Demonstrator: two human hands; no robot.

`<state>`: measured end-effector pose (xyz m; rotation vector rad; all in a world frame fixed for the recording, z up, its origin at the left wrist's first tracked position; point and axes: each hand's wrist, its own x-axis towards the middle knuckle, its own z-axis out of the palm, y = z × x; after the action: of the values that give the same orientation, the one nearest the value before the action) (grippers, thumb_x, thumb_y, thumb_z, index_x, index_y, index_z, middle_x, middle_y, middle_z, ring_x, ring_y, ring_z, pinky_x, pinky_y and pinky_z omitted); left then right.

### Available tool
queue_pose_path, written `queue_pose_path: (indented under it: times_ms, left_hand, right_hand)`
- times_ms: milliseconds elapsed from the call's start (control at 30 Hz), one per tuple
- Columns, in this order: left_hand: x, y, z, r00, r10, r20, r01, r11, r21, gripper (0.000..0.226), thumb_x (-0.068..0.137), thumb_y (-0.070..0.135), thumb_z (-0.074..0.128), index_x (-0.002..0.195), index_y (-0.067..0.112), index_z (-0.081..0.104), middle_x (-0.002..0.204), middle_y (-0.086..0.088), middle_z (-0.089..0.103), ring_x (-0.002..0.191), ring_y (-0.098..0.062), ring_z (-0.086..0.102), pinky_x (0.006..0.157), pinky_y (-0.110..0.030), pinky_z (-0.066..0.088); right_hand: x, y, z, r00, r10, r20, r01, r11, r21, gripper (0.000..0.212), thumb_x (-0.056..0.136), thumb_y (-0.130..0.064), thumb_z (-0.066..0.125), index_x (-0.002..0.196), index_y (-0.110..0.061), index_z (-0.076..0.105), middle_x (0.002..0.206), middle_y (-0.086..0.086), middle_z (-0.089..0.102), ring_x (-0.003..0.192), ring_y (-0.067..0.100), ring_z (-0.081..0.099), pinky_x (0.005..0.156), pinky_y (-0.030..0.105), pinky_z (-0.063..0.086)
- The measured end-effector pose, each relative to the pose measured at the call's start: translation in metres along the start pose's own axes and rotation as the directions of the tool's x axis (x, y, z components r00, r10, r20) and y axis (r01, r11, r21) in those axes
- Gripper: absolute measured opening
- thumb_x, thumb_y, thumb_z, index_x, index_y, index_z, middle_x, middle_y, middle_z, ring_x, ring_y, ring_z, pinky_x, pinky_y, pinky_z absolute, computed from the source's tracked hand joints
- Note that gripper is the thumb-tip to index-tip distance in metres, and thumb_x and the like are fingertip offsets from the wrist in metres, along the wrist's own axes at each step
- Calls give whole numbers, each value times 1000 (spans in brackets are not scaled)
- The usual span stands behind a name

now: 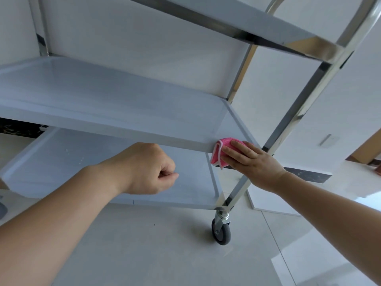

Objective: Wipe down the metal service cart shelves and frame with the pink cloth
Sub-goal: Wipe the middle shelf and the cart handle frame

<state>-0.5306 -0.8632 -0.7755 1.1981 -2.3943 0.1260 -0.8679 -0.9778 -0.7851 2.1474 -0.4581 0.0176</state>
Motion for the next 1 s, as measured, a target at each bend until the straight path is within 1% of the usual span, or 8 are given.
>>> queue_pose_path:
  times_ms: [200, 300, 433, 500, 633, 800, 900, 1000]
  left_hand:
    - [10, 5, 5, 1000, 22, 2, -22, 1000, -5, 41, 78, 39, 46, 52, 14, 26, 47, -7, 36, 48, -20, 28, 44, -21, 20]
    - [16, 8, 6, 1000, 27, -6, -27, 999, -20, 41, 78, 40, 45, 53, 14, 28, 48, -7, 36, 49, -20, 29, 44, -20, 20]
    - [26, 13, 6, 998, 51, -27, -52, 998, -33, 41, 79, 42, 44, 53, 14, 28, 48, -6, 37, 49, -20, 30, 44, -20, 21]
    - [30, 16, 4, 997, 66, -47, -68, 997, -45, 41, 79, 41, 44, 53, 14, 28, 47, -6, 37, 49, -19, 30, 44, -20, 22]
    - [36, 20, 0, 995, 81, -66, -86, 994, -67, 40, 79, 43, 43, 53, 16, 28, 47, -4, 34, 48, -18, 30, 44, -22, 24]
    - [38, 23, 1, 993, 100, -62, -103, 993, -58, 41, 79, 44, 42, 53, 15, 28, 48, -5, 34, 49, -19, 29, 44, -21, 21]
    - [40, 25, 3, 995, 92, -47, -95, 993, -67, 41, 79, 44, 42, 53, 16, 28, 47, -3, 34, 49, -19, 29, 44, -21, 22]
    - [42, 27, 5, 994, 94, -47, -97, 993, -67, 42, 80, 44, 42, 52, 16, 28, 46, -2, 33, 48, -18, 30, 45, -21, 21]
  right_hand:
    - [-38, 14, -2, 995, 38, 95, -38, 999, 6, 71, 82, -4, 52, 145, -19, 24, 154, 1, 22, 142, 26, 17, 112, 49, 20]
    - [-41, 20, -9, 992, 23, 123, -24, 1000, 9, 69, 84, -6, 50, 146, -19, 22, 153, 1, 22, 142, 26, 17, 112, 49, 20]
    - [-36, 31, -29, 995, 9, 104, -9, 1000, 3, 62, 85, -9, 50, 143, -16, 31, 149, 5, 35, 141, 28, 21, 112, 49, 24]
    - [-37, 48, -47, 996, 59, 73, -57, 998, -35, 59, 84, -7, 53, 140, -16, 38, 147, 6, 38, 139, 30, 26, 111, 49, 28]
    - [-42, 97, -84, 980, 195, -36, -198, 973, -116, 54, 89, -2, 24, 138, -17, 41, 146, 6, 38, 138, 30, 29, 109, 49, 29]
    - [-32, 152, -107, 939, 329, -99, -343, 916, -209, 55, 85, 0, 41, 138, -13, 42, 146, 7, 41, 139, 29, 25, 112, 49, 24]
    - [-28, 149, -91, 926, 371, -63, -376, 908, -184, 51, 89, -6, 35, 139, -13, 40, 145, 8, 42, 140, 31, 21, 113, 54, 22]
    - [-29, 131, -69, 911, 413, -19, -409, 894, -185, 51, 85, -8, 41, 136, -15, 45, 143, 7, 45, 140, 32, 21, 113, 55, 19]
